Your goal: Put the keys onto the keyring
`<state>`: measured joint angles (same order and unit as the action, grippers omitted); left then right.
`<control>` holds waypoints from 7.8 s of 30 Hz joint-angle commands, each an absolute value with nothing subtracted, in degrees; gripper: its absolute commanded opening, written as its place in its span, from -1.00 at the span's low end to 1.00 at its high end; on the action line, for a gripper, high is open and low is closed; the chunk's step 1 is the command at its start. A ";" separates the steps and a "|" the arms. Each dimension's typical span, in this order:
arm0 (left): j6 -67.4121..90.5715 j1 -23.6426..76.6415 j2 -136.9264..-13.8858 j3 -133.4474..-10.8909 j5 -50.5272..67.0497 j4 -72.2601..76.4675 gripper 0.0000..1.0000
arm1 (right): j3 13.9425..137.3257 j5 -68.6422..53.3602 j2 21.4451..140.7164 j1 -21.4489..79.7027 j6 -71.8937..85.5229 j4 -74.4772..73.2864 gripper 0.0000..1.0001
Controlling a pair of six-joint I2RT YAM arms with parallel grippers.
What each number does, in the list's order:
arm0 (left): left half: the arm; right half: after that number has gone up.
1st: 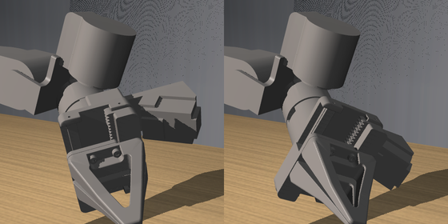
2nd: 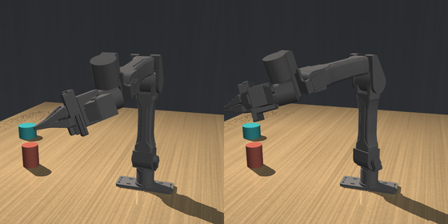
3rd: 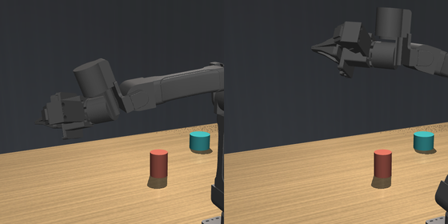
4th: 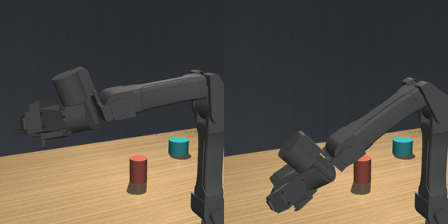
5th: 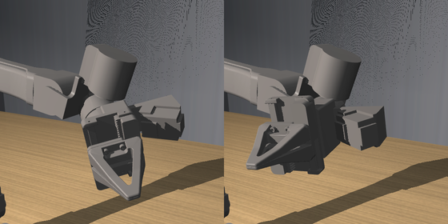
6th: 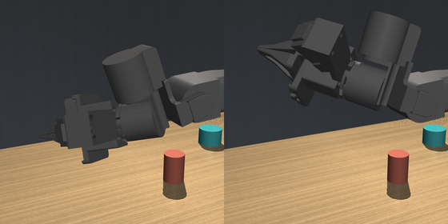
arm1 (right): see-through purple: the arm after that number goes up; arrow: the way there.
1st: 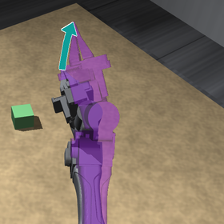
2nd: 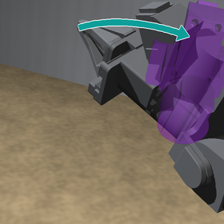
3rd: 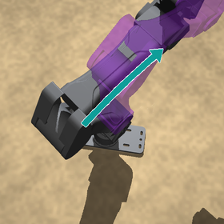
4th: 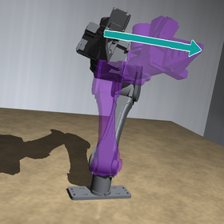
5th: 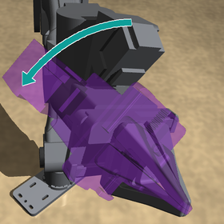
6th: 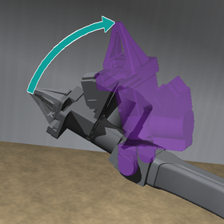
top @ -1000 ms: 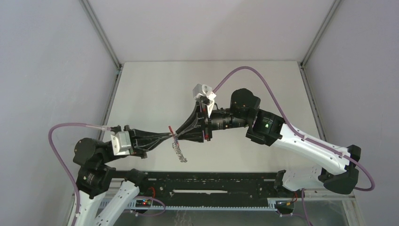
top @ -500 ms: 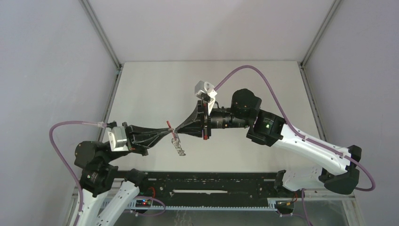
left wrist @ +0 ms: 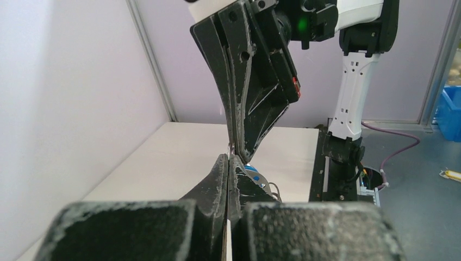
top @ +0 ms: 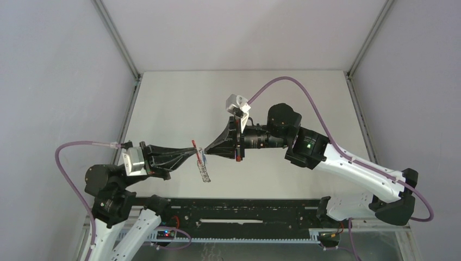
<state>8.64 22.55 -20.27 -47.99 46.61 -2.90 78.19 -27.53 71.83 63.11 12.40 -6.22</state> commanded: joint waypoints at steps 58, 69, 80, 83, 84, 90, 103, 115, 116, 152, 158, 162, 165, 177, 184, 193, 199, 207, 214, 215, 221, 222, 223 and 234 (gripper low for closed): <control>-26.47 22.74 -31.72 -63.30 60.92 -44.53 -0.19 | 110.81 -20.05 88.06 69.52 -11.09 -51.82 -1.00; -34.46 22.68 -33.84 -65.59 64.76 -54.10 -0.44 | 117.64 -22.31 92.48 70.55 -13.21 -57.99 -1.00; -35.62 22.76 -35.19 -66.08 58.81 -53.79 -0.41 | 119.76 -25.06 94.61 71.34 -13.81 -58.80 -1.00; -35.51 22.76 -34.37 -66.21 58.53 -53.93 -0.41 | 120.00 -25.07 94.82 71.37 -14.12 -59.19 -1.00; -35.57 22.76 -34.10 -66.19 58.55 -54.04 -0.42 | 119.96 -25.05 94.81 71.37 -14.15 -59.23 -1.00; -35.42 22.76 -34.08 -66.77 63.55 -55.19 -0.48 | 120.46 -25.13 95.27 71.48 -14.33 -59.44 -1.00; -38.17 23.76 -36.06 -67.59 63.51 -59.04 -0.63 | 122.53 -25.29 96.71 71.89 -15.14 -60.58 -1.00; -39.64 24.95 -37.25 -68.52 60.94 -59.15 -0.95 | 124.63 -25.75 98.27 72.24 -15.76 -62.06 -1.00; -39.64 24.96 -37.34 -68.63 60.79 -59.15 -0.99 | 124.93 -25.63 98.45 72.25 -15.76 -62.25 -1.00; 11.84 24.96 -25.67 -50.85 47.72 -1.47 -1.00 | 75.36 -31.20 67.38 60.58 19.98 -0.84 0.17; 11.52 24.96 -25.41 -50.54 47.80 -1.01 -0.99 | 74.59 -32.31 68.51 60.50 22.41 3.21 0.03; 11.43 24.96 -25.34 -50.60 48.23 -0.94 -0.99 | 74.61 -32.84 69.57 60.47 23.26 4.66 0.01; 11.28 24.96 -25.24 -50.67 48.25 -0.97 -1.00 | 74.56 -33.80 69.94 60.43 23.61 6.01 -0.11; 10.00 24.96 -25.01 -50.62 48.61 -1.39 -1.00 | 74.58 -35.73 69.97 59.95 24.08 5.70 -1.00; 9.41 24.96 -24.87 -50.70 48.34 -1.26 -1.00 | 74.55 -35.69 69.53 59.79 23.26 2.91 -1.00; 9.40 24.96 -24.72 -50.70 48.35 -0.80 -1.00 | 74.56 -35.53 68.97 59.42 22.51 0.27 -1.00; 9.49 24.95 -24.70 -50.71 48.38 -0.33 -1.00 | 74.60 -35.90 69.17 59.33 22.22 -2.15 -1.00; 9.49 24.96 -24.65 -50.77 48.35 -0.26 -1.00 | 74.57 -36.69 69.26 57.98 22.42 -3.88 -1.00; 9.25 24.96 -24.51 -50.38 48.68 -0.22 -1.00 | 74.81 -38.48 68.14 56.62 23.04 -0.65 -0.36; 9.23 24.96 -24.50 -50.21 48.77 -0.19 -1.00 | 75.11 -38.42 68.00 56.56 22.64 -0.54 -0.27; 9.23 24.96 -24.70 -50.33 49.03 -0.25 -1.00 | 77.59 -37.64 68.93 57.35 17.02 -0.54 0.15; 9.23 24.96 -24.70 -50.36 49.06 -0.26 -1.00 | 77.72 -36.84 68.99 57.80 14.68 -0.53 0.18; 9.29 24.96 -24.72 -50.29 49.02 -0.24 -1.00 | 77.85 -35.52 68.92 58.34 12.92 -0.53 0.19; 9.84 24.97 -24.90 -50.42 48.75 -0.44 -1.00 | 83.57 -34.19 71.22 62.52 0.88 -2.12 0.11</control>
